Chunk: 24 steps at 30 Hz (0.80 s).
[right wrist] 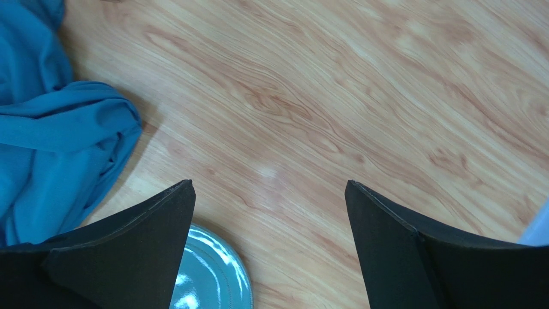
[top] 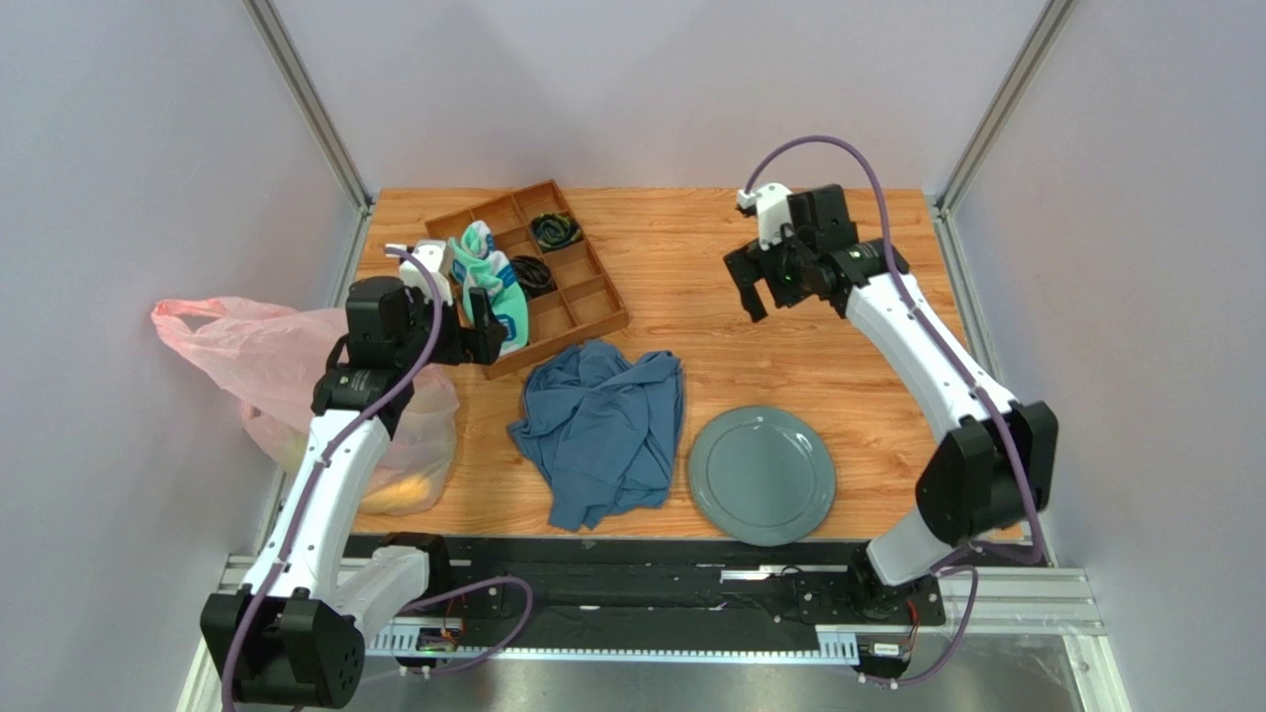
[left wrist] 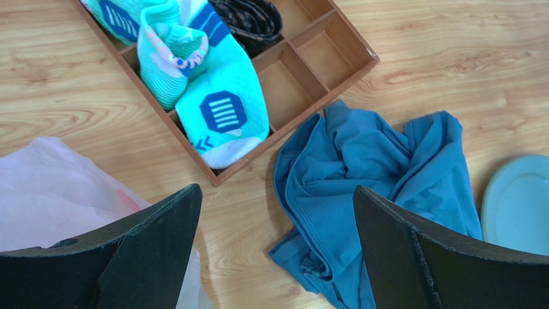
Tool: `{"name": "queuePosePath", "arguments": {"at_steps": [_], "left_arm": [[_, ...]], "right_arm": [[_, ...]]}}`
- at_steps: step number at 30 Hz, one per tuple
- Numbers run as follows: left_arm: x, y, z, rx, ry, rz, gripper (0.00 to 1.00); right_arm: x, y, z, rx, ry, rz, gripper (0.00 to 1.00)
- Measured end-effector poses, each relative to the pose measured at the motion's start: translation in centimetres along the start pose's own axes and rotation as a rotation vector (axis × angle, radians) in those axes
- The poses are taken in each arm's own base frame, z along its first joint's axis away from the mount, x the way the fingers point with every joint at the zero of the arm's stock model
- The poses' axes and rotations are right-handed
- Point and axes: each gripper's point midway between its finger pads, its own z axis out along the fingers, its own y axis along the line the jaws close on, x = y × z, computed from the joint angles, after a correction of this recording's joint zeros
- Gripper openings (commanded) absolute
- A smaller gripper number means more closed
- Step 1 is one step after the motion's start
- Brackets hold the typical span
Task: Take the fake fruits out of the plastic bag
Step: Move the distractor to the center of the board.
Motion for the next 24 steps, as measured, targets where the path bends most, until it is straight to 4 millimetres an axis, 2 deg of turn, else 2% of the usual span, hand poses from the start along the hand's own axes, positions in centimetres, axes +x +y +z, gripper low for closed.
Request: {"name": "queuePosePath", "arguments": {"at_steps": [5,6,8,9,10,11,12,13,15,19,24], "left_arm": [[1.6,-0.4,-0.2,0.014,0.062,-0.047,0.94],[2.1,-0.4,-0.1,0.012,0.079,-0.071,0.92],[3.0,-0.4,0.1,0.005,0.107,-0.124,0.91],[3.5,-0.4,0.3,0.000,0.124,-0.152,0.86],[4.1,-0.4,0.5,-0.006,0.143,-0.183,0.79],[4.6,-0.3,0.6,-0.014,0.160,-0.207,0.67],[5.3,-0.1,0.9,-0.031,0.187,-0.238,0.37],[5.9,0.2,1.3,-0.053,0.212,-0.271,0.20],[7.2,1.0,2.2,-0.104,0.266,-0.329,0.00],[10.1,2.6,3.9,-0.211,0.380,-0.420,0.00],[12.1,4.9,4.6,-0.361,0.465,-0.512,0.00]], "right_arm": [[-3.4,3.4,3.3,-0.116,-0.002,-0.076,0.87],[-4.2,4.3,3.9,-0.134,-0.004,-0.097,0.83],[-5.4,5.9,4.9,-0.156,-0.016,-0.130,0.80],[-6.1,6.6,5.6,-0.163,-0.022,-0.147,0.79],[-6.8,7.3,6.3,-0.166,-0.027,-0.162,0.79],[-7.4,7.8,6.9,-0.167,-0.033,-0.171,0.79],[-8.1,8.5,7.7,-0.166,-0.040,-0.183,0.79],[-8.3,8.9,8.2,-0.167,-0.040,-0.190,0.79],[-8.5,10.0,8.9,-0.179,-0.039,-0.199,0.79],[-7.6,10.4,8.8,-0.185,-0.026,-0.192,0.81],[-4.5,10.6,6.7,-0.207,0.018,-0.203,0.80]]}}
